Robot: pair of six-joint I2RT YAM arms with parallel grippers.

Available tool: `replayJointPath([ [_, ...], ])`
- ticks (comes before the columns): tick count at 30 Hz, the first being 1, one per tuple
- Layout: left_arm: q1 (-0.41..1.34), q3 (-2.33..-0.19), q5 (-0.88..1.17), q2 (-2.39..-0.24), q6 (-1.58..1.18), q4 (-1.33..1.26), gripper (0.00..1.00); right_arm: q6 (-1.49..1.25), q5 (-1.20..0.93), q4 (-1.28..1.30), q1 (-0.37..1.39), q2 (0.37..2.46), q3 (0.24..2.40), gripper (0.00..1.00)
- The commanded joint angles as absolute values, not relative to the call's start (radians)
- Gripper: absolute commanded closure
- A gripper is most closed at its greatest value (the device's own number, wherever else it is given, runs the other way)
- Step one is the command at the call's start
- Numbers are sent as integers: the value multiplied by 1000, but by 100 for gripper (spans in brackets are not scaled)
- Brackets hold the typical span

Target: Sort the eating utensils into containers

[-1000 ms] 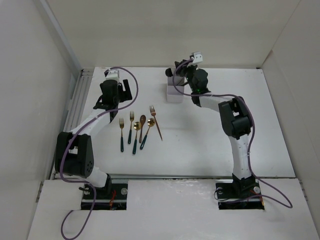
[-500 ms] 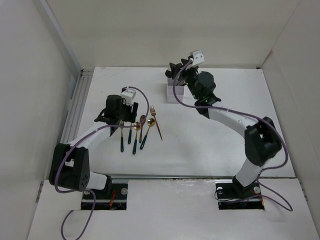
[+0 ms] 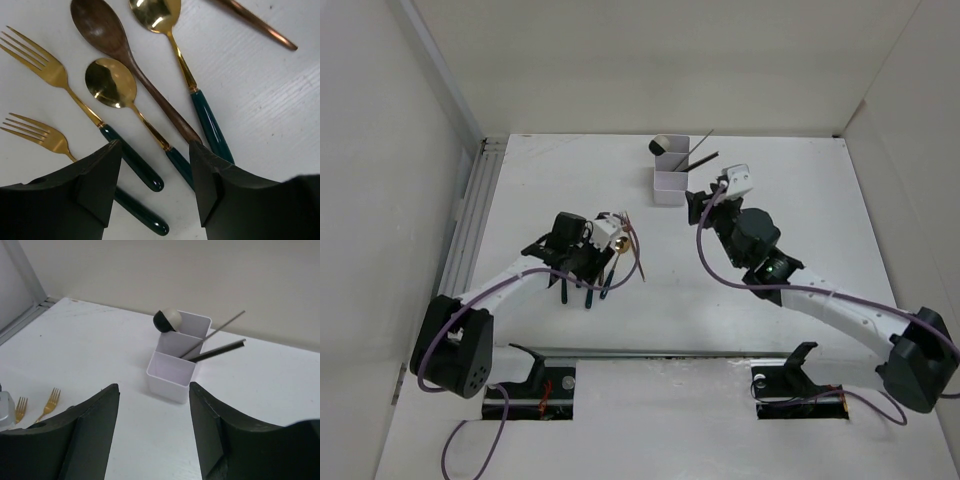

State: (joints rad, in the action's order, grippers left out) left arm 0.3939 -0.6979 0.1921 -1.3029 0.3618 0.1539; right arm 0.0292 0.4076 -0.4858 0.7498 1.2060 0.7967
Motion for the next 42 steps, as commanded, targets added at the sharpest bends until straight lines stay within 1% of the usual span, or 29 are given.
replayJointPath([
  [1,402,-663,210,-1267,449,201,47,8,517,-425,773,1105,784,37],
  [3,402,-643,195,-1267,449,192,47,8,541,-390,773,1069,758,38],
  [6,402,-598,184,-1255,477,183,50,-2,563,-367,784,1002,742,38],
  [12,411,-566,210,-1264,502,161,52,-2,600,-319,793,899,693,38],
  [14,411,-566,210,-1273,502,161,55,-2,620,-310,793,878,675,38],
  [15,411,-575,210,-1273,502,173,59,-2,620,-310,793,859,675,38],
  [19,411,-595,201,-1284,502,239,59,-2,641,-288,793,835,666,38],
  [23,411,-617,212,-1262,515,310,52,-2,641,-278,793,825,666,38],
  [32,411,-644,212,-1273,515,322,52,28,641,-278,793,834,666,38],
  [34,399,-644,239,-1288,541,333,57,37,641,-278,793,834,666,38],
  [36,390,-634,261,-1307,566,333,65,49,641,-278,793,844,666,37],
  [42,390,-623,282,-1328,565,296,65,81,650,-278,793,844,666,37],
])
